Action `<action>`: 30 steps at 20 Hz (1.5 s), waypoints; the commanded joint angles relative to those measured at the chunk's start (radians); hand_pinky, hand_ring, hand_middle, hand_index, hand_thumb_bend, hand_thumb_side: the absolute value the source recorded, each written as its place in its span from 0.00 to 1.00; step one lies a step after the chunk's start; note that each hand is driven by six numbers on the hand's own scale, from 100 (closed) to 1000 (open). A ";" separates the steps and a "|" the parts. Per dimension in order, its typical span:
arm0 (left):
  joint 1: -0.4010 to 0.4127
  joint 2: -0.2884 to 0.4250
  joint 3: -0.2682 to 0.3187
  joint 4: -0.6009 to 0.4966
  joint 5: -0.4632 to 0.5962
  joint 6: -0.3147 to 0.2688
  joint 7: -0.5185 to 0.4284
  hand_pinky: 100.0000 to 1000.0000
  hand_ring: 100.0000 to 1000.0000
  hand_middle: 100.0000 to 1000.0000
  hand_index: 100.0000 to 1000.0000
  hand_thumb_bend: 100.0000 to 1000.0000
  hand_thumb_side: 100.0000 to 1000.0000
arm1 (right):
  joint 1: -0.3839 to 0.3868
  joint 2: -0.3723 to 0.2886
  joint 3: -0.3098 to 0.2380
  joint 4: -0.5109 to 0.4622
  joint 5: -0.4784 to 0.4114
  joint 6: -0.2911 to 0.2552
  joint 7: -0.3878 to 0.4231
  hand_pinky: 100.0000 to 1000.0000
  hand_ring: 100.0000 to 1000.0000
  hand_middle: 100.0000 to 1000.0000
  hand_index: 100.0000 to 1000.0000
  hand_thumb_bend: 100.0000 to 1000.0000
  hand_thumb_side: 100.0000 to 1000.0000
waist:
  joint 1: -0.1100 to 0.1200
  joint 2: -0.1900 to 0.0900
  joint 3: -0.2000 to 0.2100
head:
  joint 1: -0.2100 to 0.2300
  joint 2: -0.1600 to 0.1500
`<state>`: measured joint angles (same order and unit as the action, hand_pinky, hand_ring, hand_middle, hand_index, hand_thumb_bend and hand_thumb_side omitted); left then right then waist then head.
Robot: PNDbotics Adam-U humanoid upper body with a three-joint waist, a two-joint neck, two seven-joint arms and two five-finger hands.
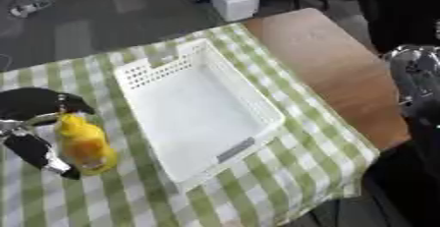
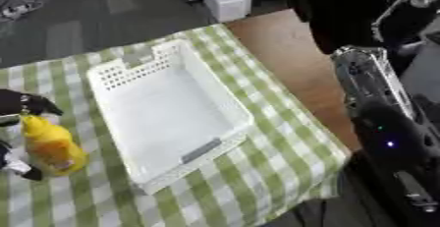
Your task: Pick up objects on the table and place them in the box.
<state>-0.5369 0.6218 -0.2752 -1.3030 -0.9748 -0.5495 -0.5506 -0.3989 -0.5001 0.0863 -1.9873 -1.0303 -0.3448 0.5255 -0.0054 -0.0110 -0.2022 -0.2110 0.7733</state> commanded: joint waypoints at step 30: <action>-0.227 0.070 0.093 -0.024 0.915 -0.351 0.096 0.00 0.00 0.02 0.27 0.00 0.64 | -0.035 0.001 0.009 -0.013 -0.012 0.016 0.015 0.06 0.44 0.50 0.69 0.27 0.72 | 0.006 -0.022 -0.020 | -0.007 -0.015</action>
<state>-0.7344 0.6612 -0.1896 -1.3300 -0.0865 -0.7686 -0.3316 -0.4060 -0.4921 0.0967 -1.9873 -1.0375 -0.3326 0.5387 0.0008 -0.0196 -0.2220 -0.2194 0.7712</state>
